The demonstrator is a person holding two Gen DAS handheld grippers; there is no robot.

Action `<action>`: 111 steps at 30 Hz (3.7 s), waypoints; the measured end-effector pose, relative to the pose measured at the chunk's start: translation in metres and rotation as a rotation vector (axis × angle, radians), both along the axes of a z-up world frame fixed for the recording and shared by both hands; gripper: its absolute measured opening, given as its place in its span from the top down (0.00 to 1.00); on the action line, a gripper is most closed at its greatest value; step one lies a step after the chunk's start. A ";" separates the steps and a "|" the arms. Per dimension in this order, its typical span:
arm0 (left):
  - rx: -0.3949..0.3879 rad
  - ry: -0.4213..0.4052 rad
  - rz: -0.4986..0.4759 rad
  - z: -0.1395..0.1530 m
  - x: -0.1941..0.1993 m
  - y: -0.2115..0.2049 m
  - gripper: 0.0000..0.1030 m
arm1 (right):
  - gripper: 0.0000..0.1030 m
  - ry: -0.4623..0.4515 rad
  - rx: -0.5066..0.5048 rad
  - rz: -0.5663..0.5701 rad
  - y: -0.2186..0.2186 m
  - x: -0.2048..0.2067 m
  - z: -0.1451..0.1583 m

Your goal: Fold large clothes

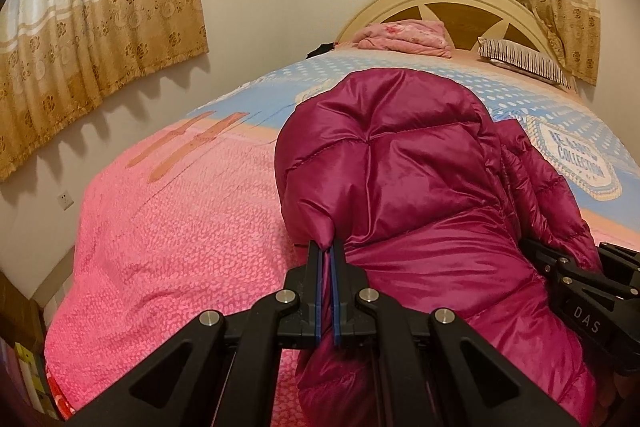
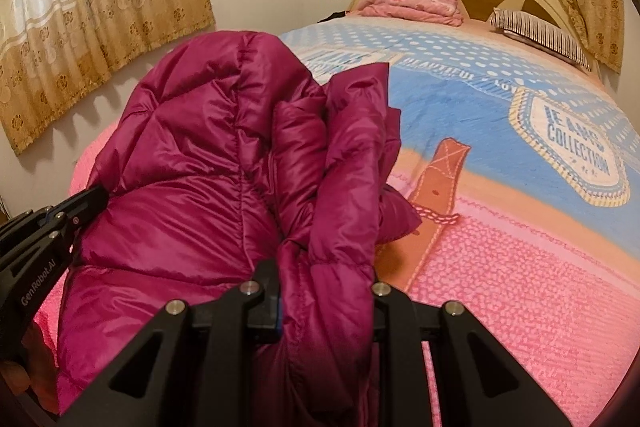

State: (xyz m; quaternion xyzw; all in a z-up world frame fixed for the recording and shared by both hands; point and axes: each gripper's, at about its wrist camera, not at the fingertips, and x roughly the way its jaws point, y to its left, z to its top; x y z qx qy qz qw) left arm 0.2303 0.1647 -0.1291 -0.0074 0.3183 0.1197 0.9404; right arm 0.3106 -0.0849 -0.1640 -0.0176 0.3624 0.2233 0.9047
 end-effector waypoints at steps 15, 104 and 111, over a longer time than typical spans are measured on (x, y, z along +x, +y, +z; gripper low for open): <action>-0.004 0.063 -0.005 -0.034 0.013 0.002 0.93 | 0.75 0.059 -0.009 -0.008 0.003 0.012 -0.005; 0.002 -0.292 0.059 0.115 -0.175 -0.003 0.23 | 0.12 -0.353 0.047 -0.080 -0.032 -0.195 0.140; 0.000 -0.287 0.056 0.114 -0.174 -0.003 0.23 | 0.12 -0.353 0.046 -0.078 -0.032 -0.195 0.139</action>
